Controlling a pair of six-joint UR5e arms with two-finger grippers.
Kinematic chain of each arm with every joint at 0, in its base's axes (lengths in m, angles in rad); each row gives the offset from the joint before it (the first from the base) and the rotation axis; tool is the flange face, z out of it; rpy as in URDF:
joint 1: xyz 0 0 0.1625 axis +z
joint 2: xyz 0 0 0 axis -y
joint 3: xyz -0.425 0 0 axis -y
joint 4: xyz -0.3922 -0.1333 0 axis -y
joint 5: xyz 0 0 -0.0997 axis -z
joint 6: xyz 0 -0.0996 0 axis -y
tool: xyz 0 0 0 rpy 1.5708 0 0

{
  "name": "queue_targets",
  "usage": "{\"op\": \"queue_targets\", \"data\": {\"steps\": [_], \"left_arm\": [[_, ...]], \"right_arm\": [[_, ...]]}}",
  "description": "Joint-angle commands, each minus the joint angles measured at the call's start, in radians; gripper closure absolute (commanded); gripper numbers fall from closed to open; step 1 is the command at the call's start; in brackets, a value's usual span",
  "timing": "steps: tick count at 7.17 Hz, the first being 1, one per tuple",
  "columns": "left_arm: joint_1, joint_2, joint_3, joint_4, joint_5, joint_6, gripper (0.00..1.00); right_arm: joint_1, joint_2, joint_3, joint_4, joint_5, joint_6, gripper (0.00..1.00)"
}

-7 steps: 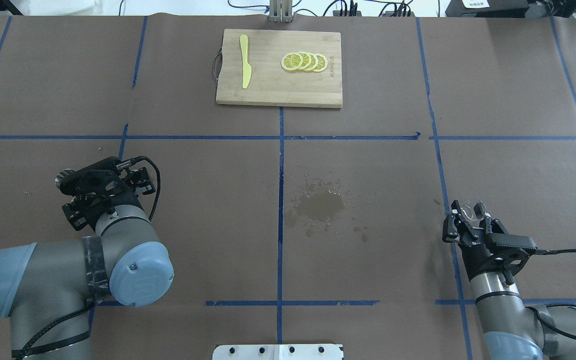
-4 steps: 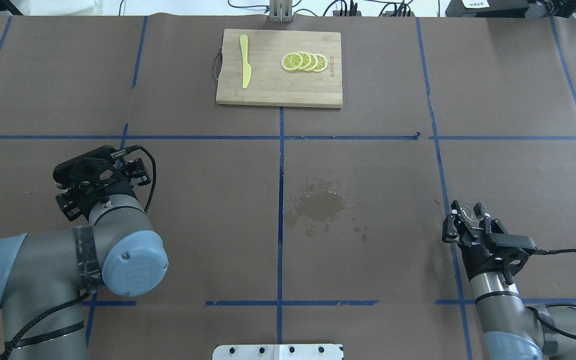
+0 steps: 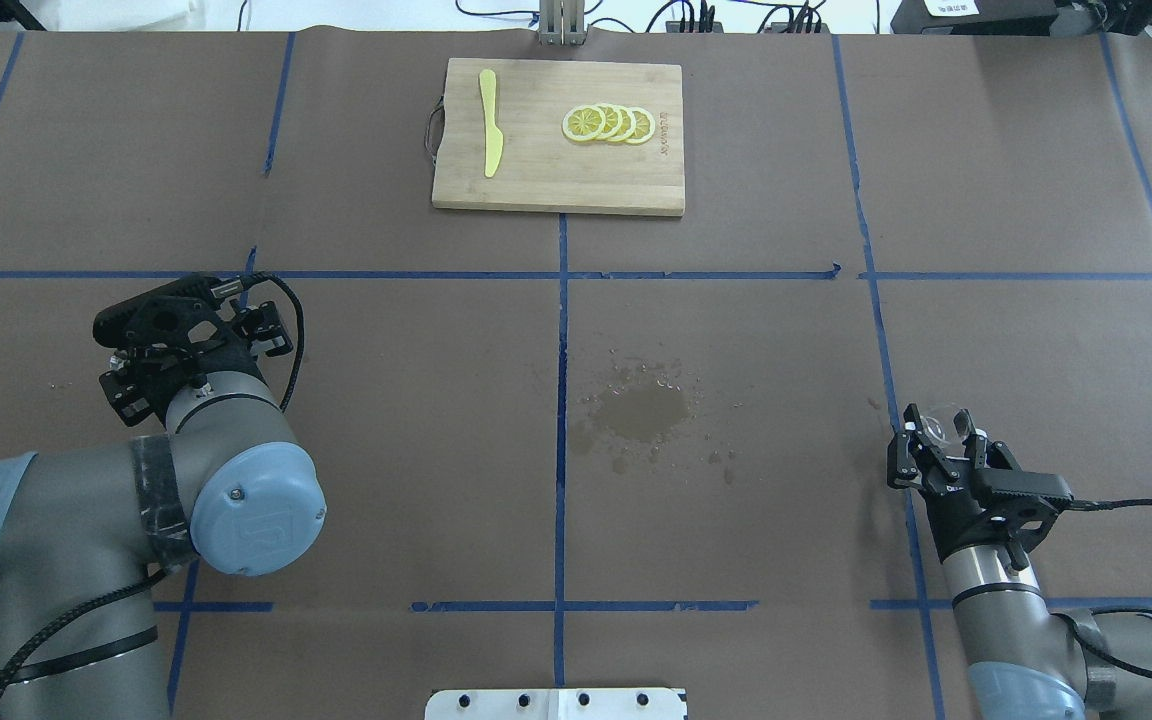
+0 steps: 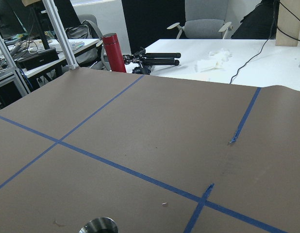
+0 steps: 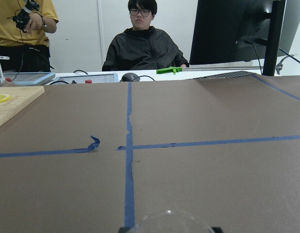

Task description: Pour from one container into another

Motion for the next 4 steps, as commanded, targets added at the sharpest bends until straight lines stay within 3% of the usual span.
{"op": "queue_targets", "data": {"steps": [1,4], "left_arm": [[-0.003,0.001,0.000,0.000,0.000,0.000,0.00],[-0.014,0.001,-0.006,0.000,0.000,0.016,0.00]], "right_arm": [[0.000,0.000,-0.003,0.000,0.000,0.002,0.03],[0.002,-0.002,0.017,0.003,0.029,-0.021,0.00]]}}
